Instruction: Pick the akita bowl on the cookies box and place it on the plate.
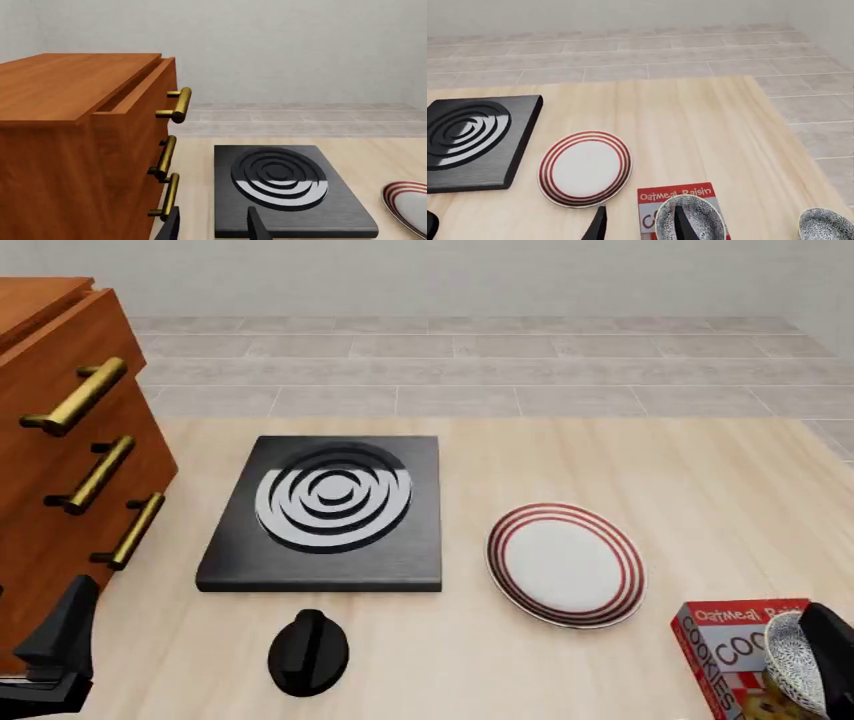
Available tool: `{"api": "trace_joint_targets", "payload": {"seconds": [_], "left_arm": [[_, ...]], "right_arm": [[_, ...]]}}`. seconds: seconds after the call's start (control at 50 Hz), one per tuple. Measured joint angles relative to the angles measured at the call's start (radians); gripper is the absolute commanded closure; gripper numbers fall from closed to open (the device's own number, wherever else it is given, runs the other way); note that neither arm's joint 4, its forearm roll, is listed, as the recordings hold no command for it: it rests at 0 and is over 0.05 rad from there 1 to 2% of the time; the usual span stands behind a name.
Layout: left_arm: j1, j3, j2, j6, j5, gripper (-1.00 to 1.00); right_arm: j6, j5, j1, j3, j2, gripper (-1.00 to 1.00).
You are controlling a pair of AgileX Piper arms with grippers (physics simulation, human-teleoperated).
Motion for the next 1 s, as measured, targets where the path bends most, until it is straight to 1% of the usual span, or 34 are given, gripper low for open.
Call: {"api": "trace_joint_targets", "payload": {"seconds": [0.34,0.74,1.0], "left_arm": [[0.000,0.000,0.000,0.000,0.000,-1.00],[0.000,0.000,0.000,0.000,0.000,-1.00],[0.000,0.000,0.000,0.000,0.000,-1.00]], "right_arm": [[0.029,0.034,-0.033,0.010,0.000,-1.00],[0.041,0.011,-0.096,0.075,0.000,-1.00],[0.049,-0.013,-0.108,0.144,0.000,-1.00]]}}
